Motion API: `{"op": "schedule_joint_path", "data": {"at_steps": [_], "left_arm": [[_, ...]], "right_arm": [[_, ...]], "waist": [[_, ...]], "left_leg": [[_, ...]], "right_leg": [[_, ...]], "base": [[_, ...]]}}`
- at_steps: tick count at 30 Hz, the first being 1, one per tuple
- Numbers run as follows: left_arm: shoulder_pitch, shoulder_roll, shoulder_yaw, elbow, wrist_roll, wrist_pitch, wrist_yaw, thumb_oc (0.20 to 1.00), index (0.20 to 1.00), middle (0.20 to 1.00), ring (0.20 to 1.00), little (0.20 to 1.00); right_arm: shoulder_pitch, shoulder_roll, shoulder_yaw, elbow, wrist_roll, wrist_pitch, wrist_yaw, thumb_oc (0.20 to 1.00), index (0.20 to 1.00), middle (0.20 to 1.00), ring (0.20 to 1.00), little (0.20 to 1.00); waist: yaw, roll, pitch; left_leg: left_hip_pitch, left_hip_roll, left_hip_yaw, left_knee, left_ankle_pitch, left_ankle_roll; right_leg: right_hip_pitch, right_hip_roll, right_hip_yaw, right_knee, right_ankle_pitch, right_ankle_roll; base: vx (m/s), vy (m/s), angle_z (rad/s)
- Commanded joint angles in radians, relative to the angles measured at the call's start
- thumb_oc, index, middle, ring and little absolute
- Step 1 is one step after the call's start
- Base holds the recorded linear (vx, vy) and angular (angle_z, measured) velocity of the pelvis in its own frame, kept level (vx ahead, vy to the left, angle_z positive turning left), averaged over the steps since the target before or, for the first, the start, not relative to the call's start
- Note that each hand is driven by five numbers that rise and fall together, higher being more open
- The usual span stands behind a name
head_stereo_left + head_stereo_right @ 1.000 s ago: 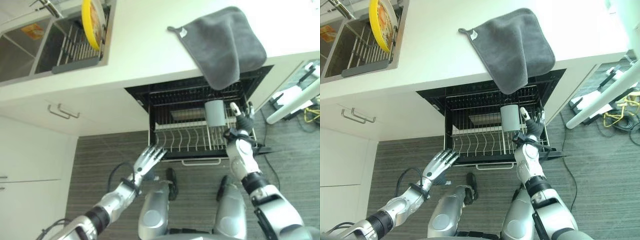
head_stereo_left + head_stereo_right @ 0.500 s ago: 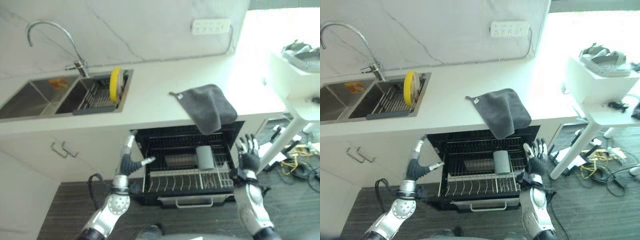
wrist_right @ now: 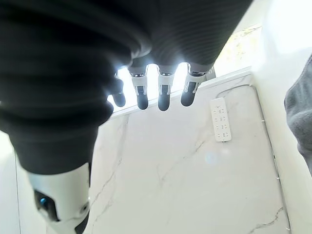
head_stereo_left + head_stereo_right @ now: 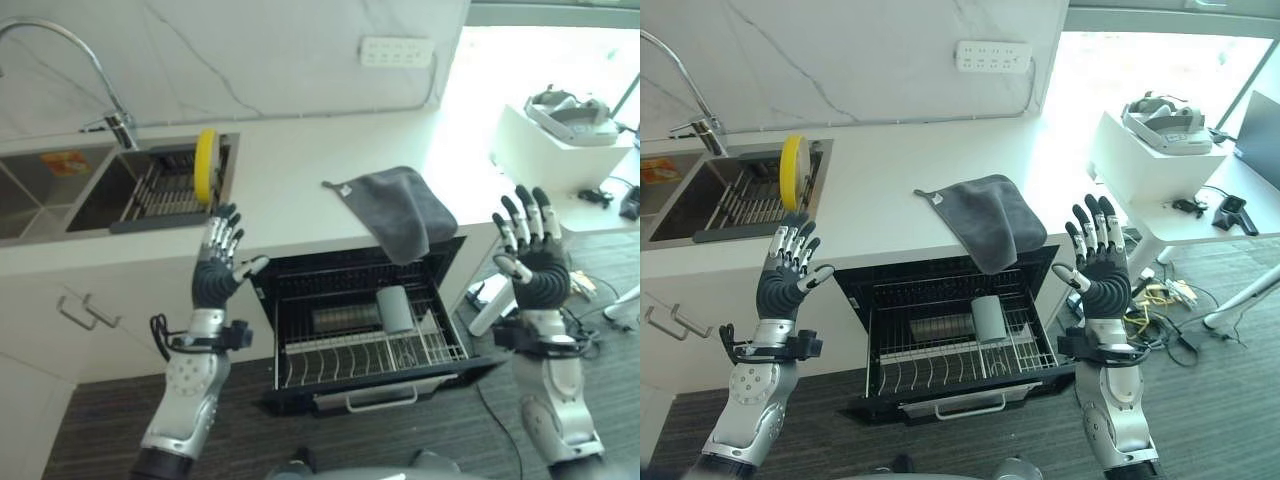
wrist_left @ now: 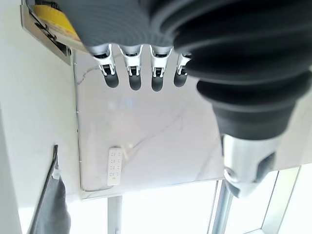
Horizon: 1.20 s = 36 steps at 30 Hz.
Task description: Place the dishes in the dishwasher.
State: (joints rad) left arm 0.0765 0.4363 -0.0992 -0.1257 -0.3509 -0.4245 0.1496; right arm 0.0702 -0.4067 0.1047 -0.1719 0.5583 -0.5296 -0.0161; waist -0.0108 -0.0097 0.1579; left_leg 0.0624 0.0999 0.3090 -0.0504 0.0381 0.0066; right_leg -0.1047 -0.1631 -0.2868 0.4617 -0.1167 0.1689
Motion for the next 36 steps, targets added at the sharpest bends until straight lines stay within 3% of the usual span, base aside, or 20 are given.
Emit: {"op": "schedule_joint_path", "data": {"at_steps": [1,3,5,7,9,10,12,14,15,17,19,20,23,26,27,28,29,31,34,36], "left_arm": [[-0.041,-0.003,0.06,-0.058,-0.016,-0.017,-0.026,1.0,1.0,1.0,1.0,1.0],[-0.031,-0.012,0.062,-0.047,-0.03,-0.011,0.013,1.0,1.0,1.0,1.0,1.0],[-0.015,-0.036,0.062,-0.034,-0.039,-0.005,-0.023,1.0,1.0,1.0,1.0,1.0],[0.0,-0.045,0.07,-0.036,-0.027,-0.022,-0.028,1.0,1.0,1.0,1.0,1.0],[0.0,-0.061,0.086,-0.055,-0.049,-0.022,0.016,1.0,1.0,1.0,1.0,1.0],[-0.007,-0.065,0.091,-0.048,-0.04,-0.022,0.045,1.0,1.0,1.0,1.0,1.0],[-0.025,-0.069,0.104,-0.027,-0.044,-0.021,0.055,1.0,1.0,1.0,1.0,1.0],[-0.052,-0.064,0.104,-0.006,-0.033,-0.019,0.03,1.0,1.0,1.0,1.0,1.0],[-0.058,-0.053,0.098,-0.001,0.0,-0.022,0.018,1.0,1.0,1.0,1.0,1.0],[-0.061,-0.045,0.096,-0.006,0.04,-0.02,0.027,1.0,1.0,1.0,1.0,1.0],[-0.054,-0.03,0.115,-0.023,0.084,-0.011,0.059,1.0,1.0,1.0,1.0,1.0],[-0.043,-0.018,0.136,-0.03,0.092,-0.004,0.074,1.0,1.0,1.0,1.0,1.0],[-0.007,0.015,0.21,-0.039,0.075,0.0,0.062,1.0,1.0,1.0,1.0,1.0],[0.026,0.003,0.241,-0.048,0.042,-0.022,0.043,1.0,1.0,1.0,1.0,1.0],[0.035,-0.007,0.241,-0.052,0.04,-0.02,0.037,1.0,1.0,1.0,1.0,1.0],[0.04,-0.012,0.238,-0.051,0.042,-0.017,0.031,1.0,1.0,1.0,1.0,1.0],[0.039,-0.016,0.234,-0.043,0.037,-0.022,0.021,1.0,1.0,1.0,1.0,1.0],[0.041,-0.021,0.229,-0.04,0.025,-0.028,0.011,1.0,1.0,1.0,1.0,1.0],[0.048,-0.032,0.202,-0.029,0.044,-0.054,-0.008,1.0,1.0,1.0,1.0,1.0],[0.049,-0.029,0.188,-0.023,0.043,-0.063,-0.005,1.0,1.0,1.0,1.0,1.0]], "right_arm": [[-0.073,-0.025,-0.05,-0.035,0.019,0.0,0.073,1.0,1.0,1.0,1.0,1.0],[-0.067,-0.043,-0.056,-0.024,0.053,0.025,0.125,1.0,1.0,1.0,1.0,1.0],[-0.072,-0.051,-0.058,-0.014,0.096,0.043,0.146,1.0,1.0,1.0,1.0,1.0],[-0.089,-0.041,-0.063,-0.002,0.128,0.043,0.151,1.0,1.0,1.0,1.0,1.0],[-0.111,-0.018,-0.054,-0.015,0.082,0.026,0.136,1.0,1.0,1.0,1.0,1.0],[-0.116,-0.018,-0.048,-0.02,0.064,0.018,0.127,1.0,1.0,1.0,1.0,1.0],[-0.115,-0.024,-0.053,-0.036,0.034,0.013,0.096,1.0,1.0,1.0,1.0,1.0],[-0.098,-0.031,-0.082,-0.054,0.038,0.014,0.061,1.0,1.0,1.0,1.0,1.0],[-0.077,-0.015,-0.112,-0.055,0.045,-0.004,0.046,1.0,1.0,1.0,1.0,1.0],[-0.064,0.01,-0.139,-0.051,0.049,-0.037,0.034,1.0,1.0,1.0,1.0,1.0],[-0.054,0.035,-0.163,-0.059,0.07,-0.044,0.053,1.0,1.0,1.0,1.0,1.0],[-0.051,0.046,-0.175,-0.066,0.084,-0.033,0.07,1.0,1.0,1.0,1.0,1.0],[-0.042,0.054,-0.197,-0.077,0.153,-0.002,0.118,1.0,1.0,1.0,1.0,1.0],[-0.058,0.059,-0.182,-0.057,0.149,-0.023,0.135,1.0,1.0,1.0,1.0,1.0],[-0.063,0.063,-0.174,-0.05,0.151,-0.034,0.137,1.0,1.0,1.0,1.0,1.0],[-0.068,0.062,-0.169,-0.038,0.159,-0.046,0.137,1.0,1.0,1.0,1.0,1.0],[-0.069,0.059,-0.169,-0.033,0.164,-0.047,0.136,1.0,1.0,1.0,1.0,1.0],[-0.073,0.056,-0.165,-0.031,0.168,-0.043,0.137,1.0,1.0,1.0,1.0,1.0],[-0.077,0.048,-0.163,-0.04,0.144,-0.049,0.115,1.0,1.0,1.0,1.0,1.0],[-0.098,0.039,-0.152,-0.024,0.152,-0.058,0.112,1.0,1.0,1.0,1.0,1.0]], "waist": [[0.029,0.007,0.038],[0.024,0.004,0.044],[0.036,-0.003,0.064],[0.041,0.003,0.066],[0.042,0.026,0.064],[0.038,0.033,0.061],[0.022,0.04,0.057],[-0.008,0.05,0.053],[-0.018,0.048,0.054],[-0.016,0.044,0.053],[-0.006,0.041,0.053],[0.002,0.044,0.054],[0.033,0.057,0.046],[0.056,0.037,0.043],[0.062,0.028,0.04],[0.063,0.024,0.04],[0.06,0.024,0.045],[0.056,0.024,0.039],[0.047,0.016,0.048],[0.058,0.013,0.069]], "left_leg": [[0.032,-0.111,-0.051,0.114,-0.133,0.042],[-0.001,-0.106,-0.03,0.256,-0.181,0.028],[-0.088,-0.068,-0.074,0.404,-0.122,-0.024],[-0.07,-0.037,-0.097,0.348,-0.112,-0.034],[-0.057,0.064,-0.181,0.212,0.017,-0.083],[-0.055,0.096,-0.208,0.184,0.041,-0.09],[-0.031,0.126,-0.217,0.156,0.031,-0.095],[0.004,0.115,-0.152,0.124,-0.018,-0.089],[0.029,0.072,-0.148,0.087,-0.034,-0.078],[0.029,0.009,-0.176,0.053,-0.045,-0.054],[0.041,-0.037,-0.16,0.013,-0.053,-0.028],[0.049,-0.049,-0.126,-0.004,-0.056,-0.019],[0.056,-0.067,-0.048,-0.03,-0.061,0.018],[0.042,-0.114,-0.003,-0.033,-0.068,0.044],[0.048,-0.134,-0.019,-0.033,-0.089,0.044],[0.041,-0.138,-0.028,-0.03,-0.081,0.037],[0.03,-0.138,-0.021,-0.016,-0.065,0.04],[0.041,-0.142,-0.037,-0.002,-0.088,0.032],[0.007,-0.13,-0.006,0.215,-0.164,0.001],[-0.059,-0.107,-0.057,0.315,-0.12,-0.036]], "right_leg": [[0.147,0.067,-0.038,-0.215,0.035,-0.065],[0.174,0.066,-0.047,-0.247,-0.015,-0.113],[0.203,0.061,-0.031,-0.281,-0.012,-0.135],[0.2,0.051,-0.021,-0.267,-0.016,-0.129],[0.194,0.036,0.026,-0.229,-0.049,-0.121],[0.188,0.025,0.044,-0.218,-0.054,-0.118],[0.17,-0.012,0.061,-0.178,-0.068,-0.107],[0.151,-0.076,0.044,-0.143,-0.056,-0.074],[0.156,-0.127,0.046,-0.161,0.001,-0.038],[0.143,-0.169,0.063,-0.202,0.123,-0.011],[0.115,-0.183,0.048,-0.213,0.196,0.01],[0.103,-0.178,0.01,-0.194,0.204,0.013],[0.071,-0.075,-0.093,-0.043,0.11,-0.009],[0.057,0.025,-0.164,0.012,0.087,-0.002],[0.063,0.033,-0.152,-0.003,0.073,0.014],[0.102,0.069,-0.143,-0.085,0.018,-0.031],[0.108,0.088,-0.145,-0.124,0.038,-0.053],[0.129,0.098,-0.123,-0.168,0.012,-0.058],[0.181,0.103,-0.121,-0.274,-0.032,-0.117],[0.192,0.096,-0.091,-0.304,0.003,-0.134]], "base": [[0.1,-0.251,-0.06],[0.08,-0.114,0.05],[0.06,0.02,0.33],[0.06,0.295,0.07],[0.11,0.629,-0.13],[0.11,0.608,-0.24],[0.07,0.594,-0.37],[0.06,0.707,-0.32],[0.07,0.63,0.03],[0.03,0.49,0.43],[-0.03,0.398,0.29],[-0.07,0.442,-0.21],[-0.11,0.342,-0.82],[-0.08,0.176,-0.58],[0.03,-0.047,-0.69],[-0.02,-0.129,-0.51],[-0.07,-0.169,-0.19],[0.04,-0.086,0.16],[-0.03,-0.066,0.16],[-0.06,0.098,-0.26]]}}
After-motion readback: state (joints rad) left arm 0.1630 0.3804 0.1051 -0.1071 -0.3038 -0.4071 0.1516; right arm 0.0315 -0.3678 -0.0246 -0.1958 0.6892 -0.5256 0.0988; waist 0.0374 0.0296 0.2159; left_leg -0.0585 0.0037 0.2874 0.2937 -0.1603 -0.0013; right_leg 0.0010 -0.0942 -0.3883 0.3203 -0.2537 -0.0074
